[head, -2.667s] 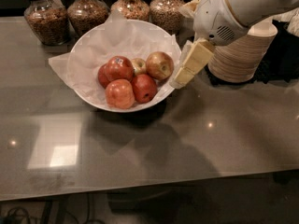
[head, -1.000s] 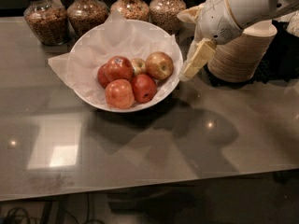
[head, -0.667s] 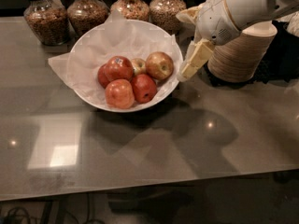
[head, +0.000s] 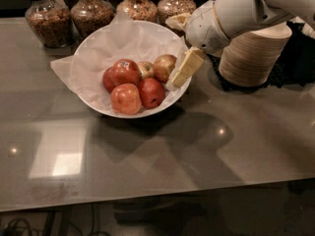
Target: Pick apple from white bowl
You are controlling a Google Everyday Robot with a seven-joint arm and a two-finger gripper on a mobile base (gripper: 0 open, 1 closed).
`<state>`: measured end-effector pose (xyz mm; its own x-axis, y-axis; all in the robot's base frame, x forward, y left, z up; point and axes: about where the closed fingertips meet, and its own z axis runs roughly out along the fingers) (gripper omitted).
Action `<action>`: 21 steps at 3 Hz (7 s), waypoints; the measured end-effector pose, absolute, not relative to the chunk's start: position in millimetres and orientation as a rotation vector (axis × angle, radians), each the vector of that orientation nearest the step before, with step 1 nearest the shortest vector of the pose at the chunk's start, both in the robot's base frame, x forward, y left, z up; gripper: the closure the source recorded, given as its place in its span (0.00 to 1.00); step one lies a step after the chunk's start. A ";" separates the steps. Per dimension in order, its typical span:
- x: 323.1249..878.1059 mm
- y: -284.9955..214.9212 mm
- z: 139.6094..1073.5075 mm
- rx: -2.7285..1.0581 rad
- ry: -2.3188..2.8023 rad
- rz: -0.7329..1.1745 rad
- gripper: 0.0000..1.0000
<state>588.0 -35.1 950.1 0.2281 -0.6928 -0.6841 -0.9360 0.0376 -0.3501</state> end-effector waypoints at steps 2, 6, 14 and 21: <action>585.0 -43.3 942.2 -1.694 1.569 0.366 0.10; 587.6 -47.0 910.9 -1.695 1.636 0.376 0.17; 595.8 -49.8 892.5 -1.690 1.689 0.377 0.93; 568.1 -29.8 975.3 -1.735 1.420 0.511 1.00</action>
Offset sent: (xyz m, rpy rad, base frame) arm -0.0037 -0.0183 -0.0136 -0.0211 0.0147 -0.0685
